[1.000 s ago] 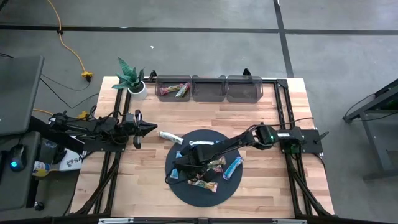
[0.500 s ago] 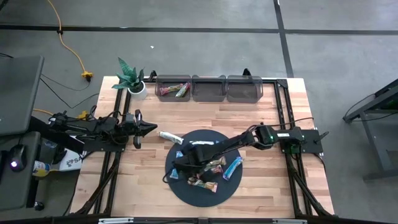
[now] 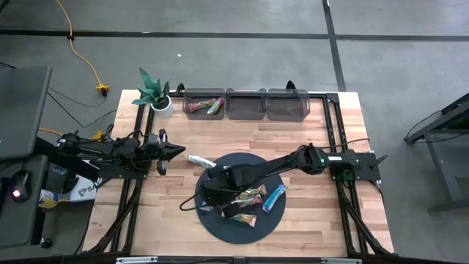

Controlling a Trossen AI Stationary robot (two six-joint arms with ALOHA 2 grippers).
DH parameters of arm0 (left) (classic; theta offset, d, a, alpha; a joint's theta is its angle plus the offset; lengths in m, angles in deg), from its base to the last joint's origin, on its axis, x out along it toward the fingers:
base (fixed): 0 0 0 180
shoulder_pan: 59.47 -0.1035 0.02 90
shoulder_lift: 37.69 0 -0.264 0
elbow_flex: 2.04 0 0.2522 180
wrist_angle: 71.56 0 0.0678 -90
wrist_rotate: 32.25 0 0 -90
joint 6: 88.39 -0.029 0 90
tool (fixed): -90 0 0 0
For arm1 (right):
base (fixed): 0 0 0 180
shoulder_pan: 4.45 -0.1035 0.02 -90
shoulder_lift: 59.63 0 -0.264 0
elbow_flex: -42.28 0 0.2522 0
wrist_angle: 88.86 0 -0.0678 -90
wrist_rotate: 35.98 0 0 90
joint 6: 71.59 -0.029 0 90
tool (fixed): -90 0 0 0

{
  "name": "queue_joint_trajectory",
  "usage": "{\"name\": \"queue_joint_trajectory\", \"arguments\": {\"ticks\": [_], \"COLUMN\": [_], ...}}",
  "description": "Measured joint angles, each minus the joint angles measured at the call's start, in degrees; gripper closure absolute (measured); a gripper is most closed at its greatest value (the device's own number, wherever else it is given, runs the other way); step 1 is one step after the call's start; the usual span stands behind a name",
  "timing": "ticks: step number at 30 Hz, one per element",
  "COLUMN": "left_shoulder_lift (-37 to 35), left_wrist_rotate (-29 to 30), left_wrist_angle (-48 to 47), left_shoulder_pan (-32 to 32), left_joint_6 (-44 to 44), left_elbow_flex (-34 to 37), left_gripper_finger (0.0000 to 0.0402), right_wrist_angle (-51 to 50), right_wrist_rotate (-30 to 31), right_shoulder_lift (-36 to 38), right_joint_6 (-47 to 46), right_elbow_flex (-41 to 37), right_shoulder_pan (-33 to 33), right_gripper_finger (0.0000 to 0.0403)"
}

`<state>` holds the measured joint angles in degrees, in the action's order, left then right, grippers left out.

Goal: Pick and place Granola Bars by type
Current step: Put the red granola bar into the left black bin

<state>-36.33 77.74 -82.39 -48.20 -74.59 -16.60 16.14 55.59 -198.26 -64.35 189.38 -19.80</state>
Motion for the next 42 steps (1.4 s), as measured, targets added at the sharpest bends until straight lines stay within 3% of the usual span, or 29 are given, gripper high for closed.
{"name": "queue_joint_trajectory", "arguments": {"ticks": [10, 21, 34, 42], "left_shoulder_lift": [0.0, 0.0, 0.0, 0.0], "left_wrist_rotate": [0.0, 0.0, 0.0, 0.0], "left_wrist_angle": [0.0, 0.1, 0.0, 0.0], "left_shoulder_pan": [0.0, 0.0, 0.0, 0.0], "left_joint_6": [0.0, 0.0, 0.0, 0.0], "left_elbow_flex": [0.0, 0.0, 0.0, 0.0], "left_gripper_finger": [0.04, 0.04, 0.04, 0.04], "right_wrist_angle": [7.4, 20.1, 38.3, 40.1], "right_wrist_rotate": [-5.6, -5.9, -1.9, -1.9], "right_shoulder_lift": [3.0, 5.3, 11.2, 13.5], "right_joint_6": [-11.2, -20.2, -17.5, -10.8], "right_elbow_flex": [0.2, 0.2, 0.2, 0.2], "right_shoulder_pan": [0.0, 1.4, 10.4, 19.6], "right_gripper_finger": [0.0348, 0.0348, 0.0348, 0.0348]}}
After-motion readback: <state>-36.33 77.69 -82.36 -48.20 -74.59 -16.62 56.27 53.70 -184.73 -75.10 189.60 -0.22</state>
